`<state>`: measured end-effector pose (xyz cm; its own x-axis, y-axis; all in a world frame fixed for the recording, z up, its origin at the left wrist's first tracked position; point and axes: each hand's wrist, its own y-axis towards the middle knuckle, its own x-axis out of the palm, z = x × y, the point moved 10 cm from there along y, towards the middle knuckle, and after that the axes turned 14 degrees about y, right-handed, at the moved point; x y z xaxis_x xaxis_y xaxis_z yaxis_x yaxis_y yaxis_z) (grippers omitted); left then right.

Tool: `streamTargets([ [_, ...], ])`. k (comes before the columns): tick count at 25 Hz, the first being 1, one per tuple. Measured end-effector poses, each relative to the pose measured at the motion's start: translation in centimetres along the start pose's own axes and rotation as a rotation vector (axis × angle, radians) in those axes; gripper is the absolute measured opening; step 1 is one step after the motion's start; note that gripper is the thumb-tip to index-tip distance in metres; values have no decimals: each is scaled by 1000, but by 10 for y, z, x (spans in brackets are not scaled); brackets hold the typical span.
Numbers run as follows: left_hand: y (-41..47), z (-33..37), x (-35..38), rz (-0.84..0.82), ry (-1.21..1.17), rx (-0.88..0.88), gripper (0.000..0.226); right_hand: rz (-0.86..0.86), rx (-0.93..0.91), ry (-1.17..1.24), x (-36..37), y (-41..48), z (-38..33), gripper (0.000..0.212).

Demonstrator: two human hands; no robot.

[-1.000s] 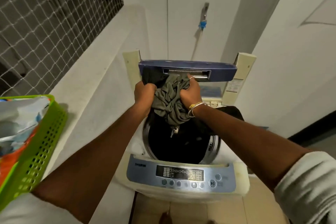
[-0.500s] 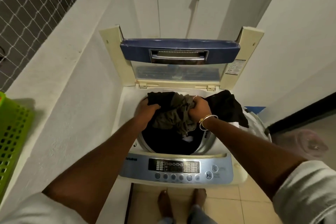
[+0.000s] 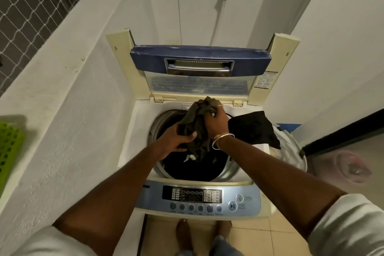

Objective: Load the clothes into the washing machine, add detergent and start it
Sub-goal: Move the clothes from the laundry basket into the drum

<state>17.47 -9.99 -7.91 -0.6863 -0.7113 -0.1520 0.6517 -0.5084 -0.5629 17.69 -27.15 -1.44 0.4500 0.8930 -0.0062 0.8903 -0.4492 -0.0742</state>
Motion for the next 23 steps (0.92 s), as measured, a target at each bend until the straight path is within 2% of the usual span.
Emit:
streamTargets([
  [2,3,16,-18,257,57,97,60,24,67,61,6,-3,9,28],
  [4,6,15,-44,534,251,40,48,-25,183,-54,10,-3,37,31],
  [5,11,7,-49,555,356,-25,50,-75,271,-190,9,-6,53,33],
  [7,30,-24,-40,380,539,-187,66,-198,476,-421,0,-18,90,47],
  [9,37,-45,-24,236,617,-249,61,-246,485,-492,-15,-24,101,54],
  [11,41,-38,-11,232,610,-180,49,-178,276,-577,-37,-13,77,43],
  [14,51,-5,17,237,580,-64,45,-59,-21,-812,-77,7,33,31],
  [17,70,38,63,221,618,67,52,118,-87,-970,-125,15,13,35],
  [18,77,50,82,199,630,110,56,190,-48,-967,-144,15,15,41],
  [20,93,69,122,132,644,182,67,287,150,-861,-182,13,39,53],
  [22,111,76,157,76,702,204,77,276,336,-738,-206,12,71,52],
  [23,117,77,169,73,752,202,76,248,355,-731,-211,11,77,46],
])
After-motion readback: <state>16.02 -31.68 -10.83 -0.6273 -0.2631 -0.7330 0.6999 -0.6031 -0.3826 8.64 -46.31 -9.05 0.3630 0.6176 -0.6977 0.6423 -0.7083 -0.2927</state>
